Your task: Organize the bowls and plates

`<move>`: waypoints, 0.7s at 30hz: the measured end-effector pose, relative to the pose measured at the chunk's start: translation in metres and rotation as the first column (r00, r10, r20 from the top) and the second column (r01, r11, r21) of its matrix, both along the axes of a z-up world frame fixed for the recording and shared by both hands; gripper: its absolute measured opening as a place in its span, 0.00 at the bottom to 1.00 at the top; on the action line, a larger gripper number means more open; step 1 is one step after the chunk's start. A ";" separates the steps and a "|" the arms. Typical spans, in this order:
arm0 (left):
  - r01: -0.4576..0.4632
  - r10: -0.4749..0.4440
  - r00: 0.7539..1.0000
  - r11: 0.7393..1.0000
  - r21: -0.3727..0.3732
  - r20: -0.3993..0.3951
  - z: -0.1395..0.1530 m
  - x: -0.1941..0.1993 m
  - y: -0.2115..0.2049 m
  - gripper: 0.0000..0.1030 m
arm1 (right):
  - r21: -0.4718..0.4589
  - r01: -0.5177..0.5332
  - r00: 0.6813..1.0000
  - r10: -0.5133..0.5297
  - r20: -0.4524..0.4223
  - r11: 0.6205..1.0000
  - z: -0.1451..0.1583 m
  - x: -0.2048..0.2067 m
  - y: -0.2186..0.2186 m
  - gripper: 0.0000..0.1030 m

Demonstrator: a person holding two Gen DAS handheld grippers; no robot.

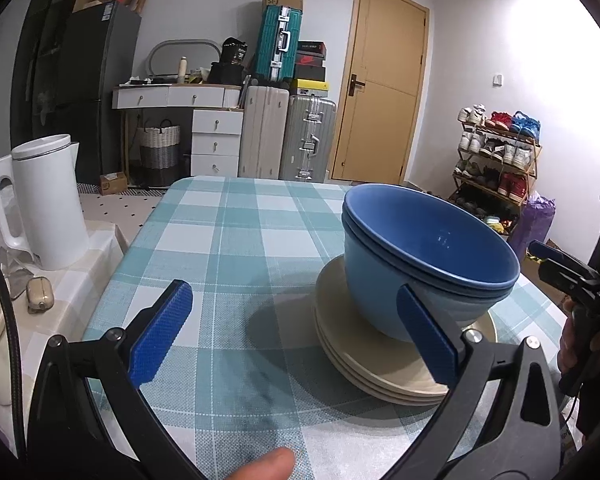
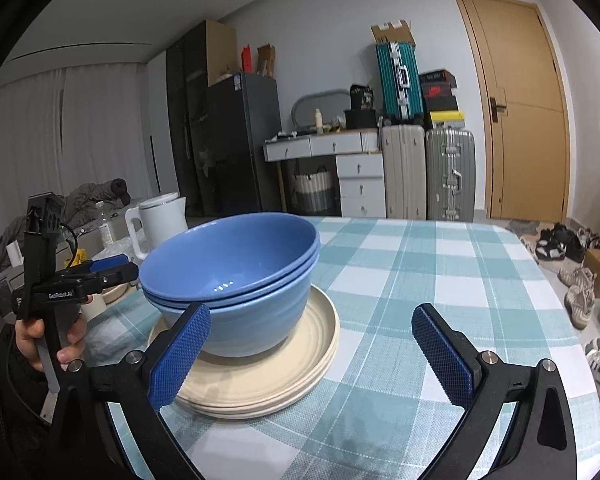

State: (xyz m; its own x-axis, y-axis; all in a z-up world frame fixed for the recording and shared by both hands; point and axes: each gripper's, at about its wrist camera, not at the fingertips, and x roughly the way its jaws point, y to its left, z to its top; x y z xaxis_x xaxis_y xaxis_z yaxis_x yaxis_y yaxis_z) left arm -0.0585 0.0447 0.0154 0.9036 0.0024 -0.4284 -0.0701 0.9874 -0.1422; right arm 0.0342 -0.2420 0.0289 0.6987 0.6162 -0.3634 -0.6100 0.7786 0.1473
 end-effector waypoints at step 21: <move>0.032 -0.034 0.997 0.999 0.036 0.063 -0.006 -0.005 -0.011 0.99 | 0.013 0.007 1.000 -0.007 0.023 1.000 -0.005 -0.004 -0.002 1.00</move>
State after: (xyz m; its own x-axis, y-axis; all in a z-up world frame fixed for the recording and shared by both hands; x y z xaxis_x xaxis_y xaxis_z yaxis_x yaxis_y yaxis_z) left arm -0.0634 0.0341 0.0093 0.9290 -0.0143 -0.3699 -0.0289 0.9934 -0.1110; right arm 0.0302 -0.2435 0.0238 0.7111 0.6159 -0.3393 -0.6079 0.7809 0.1435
